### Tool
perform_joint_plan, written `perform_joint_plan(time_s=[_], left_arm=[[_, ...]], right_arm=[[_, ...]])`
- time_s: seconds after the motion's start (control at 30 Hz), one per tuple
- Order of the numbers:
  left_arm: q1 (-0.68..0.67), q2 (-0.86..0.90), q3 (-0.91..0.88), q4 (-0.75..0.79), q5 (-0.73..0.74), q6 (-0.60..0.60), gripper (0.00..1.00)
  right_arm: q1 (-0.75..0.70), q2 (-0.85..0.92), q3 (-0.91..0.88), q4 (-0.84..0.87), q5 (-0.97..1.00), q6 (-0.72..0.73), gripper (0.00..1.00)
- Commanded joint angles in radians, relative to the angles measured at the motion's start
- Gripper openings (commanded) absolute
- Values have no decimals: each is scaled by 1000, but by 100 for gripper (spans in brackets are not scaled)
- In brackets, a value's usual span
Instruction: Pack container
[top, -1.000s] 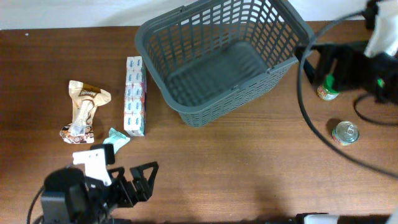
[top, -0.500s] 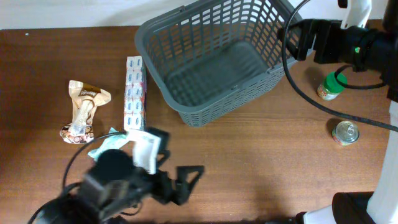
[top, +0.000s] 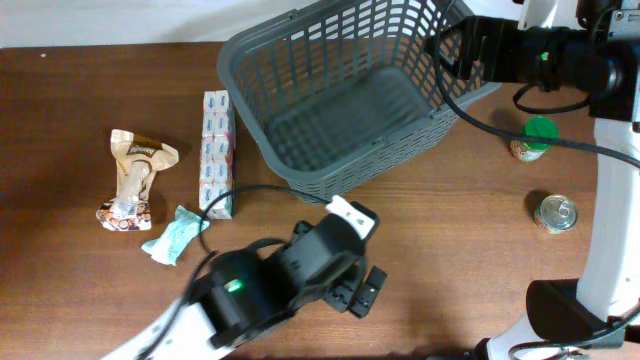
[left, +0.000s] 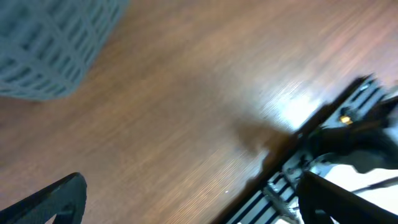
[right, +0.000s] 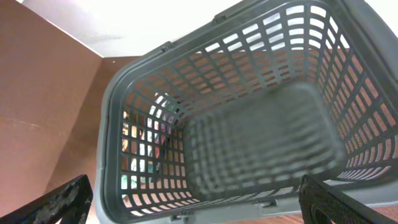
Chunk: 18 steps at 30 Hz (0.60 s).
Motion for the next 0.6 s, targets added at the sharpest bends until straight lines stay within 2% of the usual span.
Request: perform_joint_plan(time_s=[0.0,0.2,0.4,0.57], left_arm=[[-4,76,18,-3,50,31,99],[-4,187,17,-2,129,31,100],[-4,277,18,-3,129,-48,100],[-4,314,17,-7,129,-51,100]], right_arm=[[10,-15,7,-5,-26,-14,99],[10,-15,6,-32,77,-14,99],[10,-15,6,-66,83,-14,99],[10,-15,6,-72,96,-15,99]])
